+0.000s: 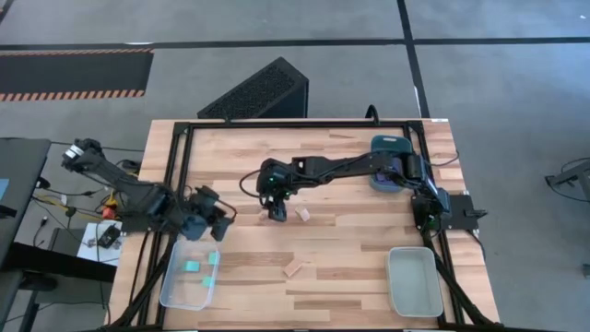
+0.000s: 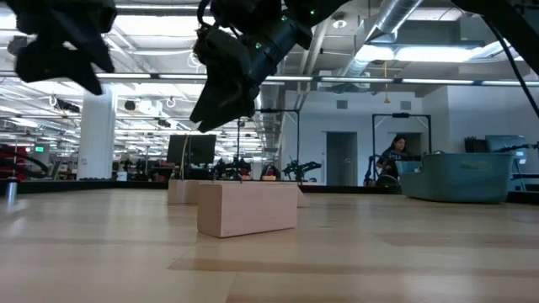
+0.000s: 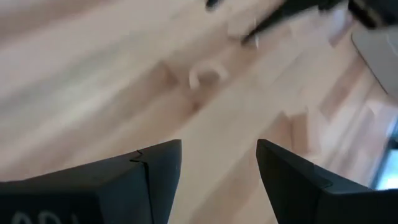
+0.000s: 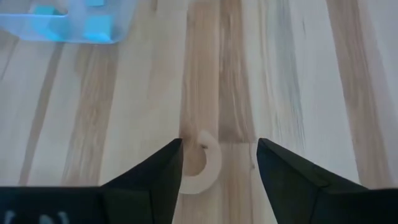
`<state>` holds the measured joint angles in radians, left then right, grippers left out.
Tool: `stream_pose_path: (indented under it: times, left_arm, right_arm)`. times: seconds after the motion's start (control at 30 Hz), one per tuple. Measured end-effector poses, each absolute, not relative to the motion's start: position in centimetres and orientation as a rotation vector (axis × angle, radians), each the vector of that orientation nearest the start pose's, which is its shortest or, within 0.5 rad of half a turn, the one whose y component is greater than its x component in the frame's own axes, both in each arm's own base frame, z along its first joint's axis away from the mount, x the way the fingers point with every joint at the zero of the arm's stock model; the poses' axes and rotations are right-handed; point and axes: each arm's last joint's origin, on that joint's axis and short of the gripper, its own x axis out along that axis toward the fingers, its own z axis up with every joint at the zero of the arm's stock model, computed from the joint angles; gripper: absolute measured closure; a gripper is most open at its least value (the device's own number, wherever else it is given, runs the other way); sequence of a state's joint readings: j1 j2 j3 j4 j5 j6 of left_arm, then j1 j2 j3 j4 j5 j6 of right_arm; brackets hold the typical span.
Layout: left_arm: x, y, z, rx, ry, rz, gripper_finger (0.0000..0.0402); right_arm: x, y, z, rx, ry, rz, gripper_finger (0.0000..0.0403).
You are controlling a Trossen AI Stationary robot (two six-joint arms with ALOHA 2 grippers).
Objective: Sort & place blocks by color
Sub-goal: Put the light brown block into the gray bin
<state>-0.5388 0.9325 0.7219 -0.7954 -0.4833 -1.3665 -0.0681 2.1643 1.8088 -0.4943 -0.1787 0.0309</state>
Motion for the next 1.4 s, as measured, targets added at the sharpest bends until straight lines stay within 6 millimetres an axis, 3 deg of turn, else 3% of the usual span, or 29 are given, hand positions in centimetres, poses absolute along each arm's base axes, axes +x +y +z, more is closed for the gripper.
stream_pose_path:
  times: [0.1,0.23,0.4,0.6,0.83,1.1,1.3,1.4]
  left_arm:
    - [15.5,-6.4,24.5,-0.707,0.719,0.514,0.0207]
    - [16.4,-5.2,24.7,-0.616,0.767,0.426,0.0207]
    - [16.8,-3.5,24.6,-0.489,0.831,0.371,0.0207]
    - [17.0,-1.9,24.5,-0.436,0.871,0.35,0.0207]
    - [17.1,-1.0,24.5,-0.335,0.87,0.373,0.0207]
    - [17.1,-0.1,24.5,-0.333,0.89,0.335,0.0207]
    - [16.9,1.2,24.8,-0.326,0.879,0.327,0.0207]
    - [16.6,1.9,25.0,-0.341,0.866,0.328,0.0207]
  right_arm:
    - [48.1,-2.4,22.1,0.12,0.845,0.104,0.018]
    - [48.0,-2.1,22.0,0.223,0.864,0.058,0.0188]
    - [48.8,-0.8,18.5,0.131,0.941,0.04,0.0193]
    - [49.2,0.3,14.8,0.156,1.029,-0.031,0.0193]
    - [49.5,0.2,13.4,0.189,1.035,-0.113,0.0215]
    - [49.2,-0.5,14.5,0.294,1.028,-0.17,0.0345]
    - [48.0,-1.5,19.5,0.313,0.966,-0.187,0.0345]
    - [46.1,-1.9,22.0,0.238,1.021,-0.286,0.0345]
